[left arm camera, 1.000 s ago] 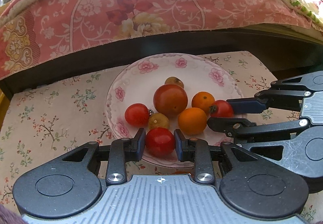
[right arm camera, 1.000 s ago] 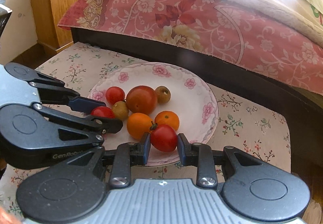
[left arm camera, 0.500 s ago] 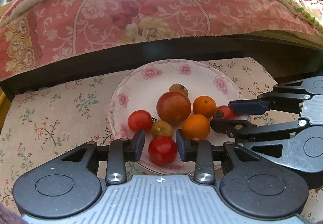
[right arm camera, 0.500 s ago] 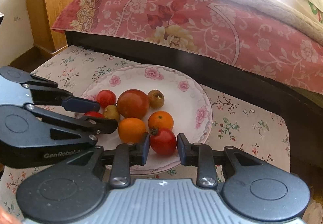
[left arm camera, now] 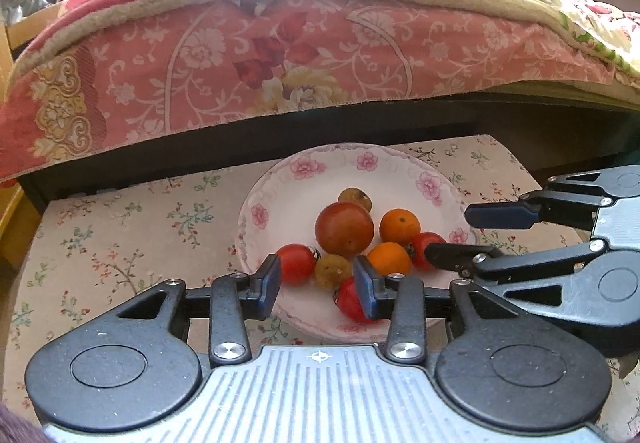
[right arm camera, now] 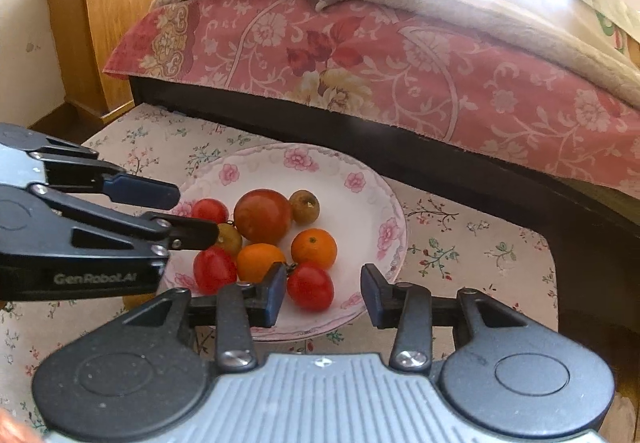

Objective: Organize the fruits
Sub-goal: 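Withdraw both tools from the plate toward the last brown fruit and orange, then grasp the brown fruit with the left tool while the right tool grasps the orange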

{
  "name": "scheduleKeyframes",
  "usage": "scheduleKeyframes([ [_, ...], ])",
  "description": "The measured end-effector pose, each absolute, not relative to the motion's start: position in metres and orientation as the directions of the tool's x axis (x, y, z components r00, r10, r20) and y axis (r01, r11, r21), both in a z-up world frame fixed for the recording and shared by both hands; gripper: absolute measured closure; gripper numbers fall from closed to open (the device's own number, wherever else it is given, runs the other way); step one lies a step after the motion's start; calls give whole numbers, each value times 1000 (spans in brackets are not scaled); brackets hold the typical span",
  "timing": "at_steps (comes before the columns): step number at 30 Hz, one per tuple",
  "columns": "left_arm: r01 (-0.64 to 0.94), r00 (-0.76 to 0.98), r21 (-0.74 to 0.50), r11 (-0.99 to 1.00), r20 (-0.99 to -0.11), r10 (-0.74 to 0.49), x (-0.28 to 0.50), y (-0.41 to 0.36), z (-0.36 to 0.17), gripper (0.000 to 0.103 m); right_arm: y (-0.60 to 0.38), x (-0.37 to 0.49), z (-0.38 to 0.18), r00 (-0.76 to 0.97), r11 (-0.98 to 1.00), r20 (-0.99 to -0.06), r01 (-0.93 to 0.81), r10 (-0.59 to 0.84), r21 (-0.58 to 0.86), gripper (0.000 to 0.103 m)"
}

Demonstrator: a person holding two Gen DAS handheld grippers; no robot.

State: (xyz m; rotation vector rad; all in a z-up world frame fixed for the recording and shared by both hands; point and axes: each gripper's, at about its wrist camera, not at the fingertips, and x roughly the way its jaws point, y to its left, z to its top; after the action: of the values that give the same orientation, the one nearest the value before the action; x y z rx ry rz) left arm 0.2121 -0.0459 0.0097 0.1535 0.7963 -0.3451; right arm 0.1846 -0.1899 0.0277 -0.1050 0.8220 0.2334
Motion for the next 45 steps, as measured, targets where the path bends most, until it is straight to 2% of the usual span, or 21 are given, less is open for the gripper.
scheduleKeyframes([
  [13, 380, 630, 15, 925, -737, -246, 169, -15, 26, 51, -167, 128, 49, 641, 943, -721, -329, 264, 52, 60],
  [26, 416, 578, -21, 909, -766, -282, 155, 9, 14, 50, -131, 132, 10, 562, 915, -765, -394, 315, 88, 59],
  [36, 425, 567, -40, 904, -767, -301, 157, 15, 11, 48, -111, 152, -7, 562, 915, -770, -397, 303, 70, 59],
  [39, 429, 560, -42, 902, -771, -303, 159, 13, 7, 48, -113, 150, -10, 561, 919, -774, -390, 292, 64, 65],
  [45, 460, 536, -41, 887, -783, -314, 168, -5, -9, 49, -130, 137, -4, 547, 927, -788, -366, 283, 79, 65],
])
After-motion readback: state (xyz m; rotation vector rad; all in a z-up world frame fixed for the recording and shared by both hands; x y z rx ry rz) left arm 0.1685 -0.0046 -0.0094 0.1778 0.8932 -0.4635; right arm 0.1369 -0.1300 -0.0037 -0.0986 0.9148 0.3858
